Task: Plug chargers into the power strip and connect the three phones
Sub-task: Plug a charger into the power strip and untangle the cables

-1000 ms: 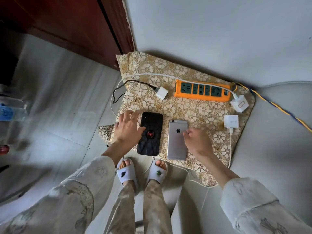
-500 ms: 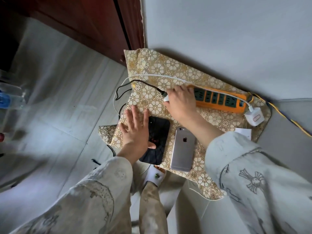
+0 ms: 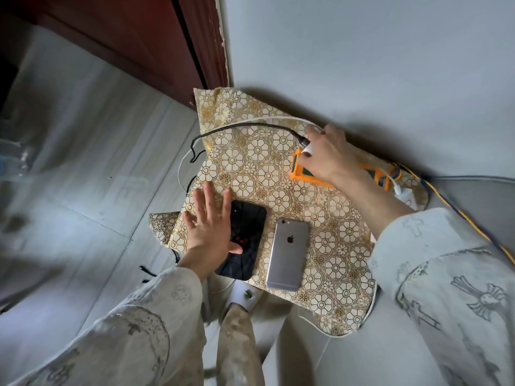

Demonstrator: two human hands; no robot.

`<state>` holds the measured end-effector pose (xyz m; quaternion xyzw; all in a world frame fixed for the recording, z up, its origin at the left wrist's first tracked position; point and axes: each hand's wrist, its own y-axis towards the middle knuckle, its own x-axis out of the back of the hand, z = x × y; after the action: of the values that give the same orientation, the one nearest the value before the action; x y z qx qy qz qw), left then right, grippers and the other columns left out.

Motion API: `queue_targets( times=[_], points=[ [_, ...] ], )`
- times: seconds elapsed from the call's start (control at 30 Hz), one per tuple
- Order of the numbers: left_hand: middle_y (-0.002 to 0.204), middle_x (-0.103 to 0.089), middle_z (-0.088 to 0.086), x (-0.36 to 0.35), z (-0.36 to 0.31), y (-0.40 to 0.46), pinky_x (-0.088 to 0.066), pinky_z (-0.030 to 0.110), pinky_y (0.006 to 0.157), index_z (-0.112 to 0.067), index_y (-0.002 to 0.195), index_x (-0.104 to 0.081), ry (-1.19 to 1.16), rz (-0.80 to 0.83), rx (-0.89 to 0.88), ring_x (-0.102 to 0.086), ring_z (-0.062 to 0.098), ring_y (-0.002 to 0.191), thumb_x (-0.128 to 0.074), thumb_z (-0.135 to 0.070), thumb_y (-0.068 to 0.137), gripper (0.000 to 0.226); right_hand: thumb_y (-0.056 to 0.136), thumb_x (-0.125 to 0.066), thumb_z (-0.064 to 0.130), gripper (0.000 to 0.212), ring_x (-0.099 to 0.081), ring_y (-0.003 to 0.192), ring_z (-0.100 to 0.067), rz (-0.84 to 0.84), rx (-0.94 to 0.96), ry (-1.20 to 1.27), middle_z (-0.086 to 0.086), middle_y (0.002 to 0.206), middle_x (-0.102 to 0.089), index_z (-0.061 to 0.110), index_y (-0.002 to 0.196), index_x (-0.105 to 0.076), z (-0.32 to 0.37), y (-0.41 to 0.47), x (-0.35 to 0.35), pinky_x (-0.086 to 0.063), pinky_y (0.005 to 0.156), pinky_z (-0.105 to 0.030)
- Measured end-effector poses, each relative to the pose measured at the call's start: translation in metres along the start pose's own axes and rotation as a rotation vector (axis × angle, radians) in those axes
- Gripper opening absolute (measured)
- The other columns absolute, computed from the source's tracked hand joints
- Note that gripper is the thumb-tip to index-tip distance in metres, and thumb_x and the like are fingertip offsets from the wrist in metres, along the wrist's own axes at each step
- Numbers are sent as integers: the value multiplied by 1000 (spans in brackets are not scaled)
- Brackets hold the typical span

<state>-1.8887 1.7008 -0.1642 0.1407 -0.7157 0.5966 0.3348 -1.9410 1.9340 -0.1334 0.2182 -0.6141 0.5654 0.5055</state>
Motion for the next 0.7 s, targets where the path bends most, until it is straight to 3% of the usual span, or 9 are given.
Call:
queue_targets(
  times=[0.13, 0.2, 0.33, 0.47, 0.57, 0.7],
  points=[
    [140, 42, 20, 0, 0, 0, -7, 58, 111, -18, 131, 36, 11, 3, -5, 27, 42, 135, -67, -56, 64, 129, 85, -55, 27, 25, -51, 95, -28, -34, -45, 315, -10, 100, -47, 8, 102, -59, -17, -4, 2, -44, 77, -38],
    [138, 44, 20, 1, 0, -1, -6, 58, 111, -18, 131, 36, 5, 10, -10, 27, 42, 134, -67, -56, 65, 128, 86, -54, 27, 26, -53, 93, -25, -10, -57, 490, -7, 99, -48, 9, 105, -61, -27, -11, 3, -44, 78, -36],
    [139, 43, 20, 3, 1, -2, -6, 59, 111, -17, 134, 34, -5, 16, -20, 27, 42, 134, -65, -56, 66, 126, 89, -54, 24, 36, -54, 107, -24, 41, -47, 613, -9, 117, -53, 14, 124, -54, -44, -27, 6, -46, 92, -36],
    [139, 42, 21, 4, 0, -3, -7, 59, 112, -16, 134, 33, 3, 15, -24, 26, 43, 135, -64, -56, 66, 126, 91, -52, 21, 29, -53, 100, -17, 50, -25, 643, -2, 109, -55, 14, 119, -55, -48, -35, 6, -40, 82, -28],
    [142, 40, 22, 5, 0, -2, -7, 60, 113, -17, 135, 33, -1, 27, -11, 28, 42, 134, -65, -55, 66, 126, 91, -51, 22, 24, -55, 98, -17, 31, -34, 705, -1, 104, -60, 15, 114, -58, -46, -36, 15, -42, 82, -29],
    [142, 40, 22, 6, -1, -3, -7, 60, 113, -17, 135, 33, -10, 40, -11, 29, 42, 134, -66, -54, 67, 126, 90, -49, 7, 16, -55, 95, -20, 219, -82, 1375, -6, 98, -60, 9, 103, -59, -36, -42, 28, -45, 82, -28]
  ],
)
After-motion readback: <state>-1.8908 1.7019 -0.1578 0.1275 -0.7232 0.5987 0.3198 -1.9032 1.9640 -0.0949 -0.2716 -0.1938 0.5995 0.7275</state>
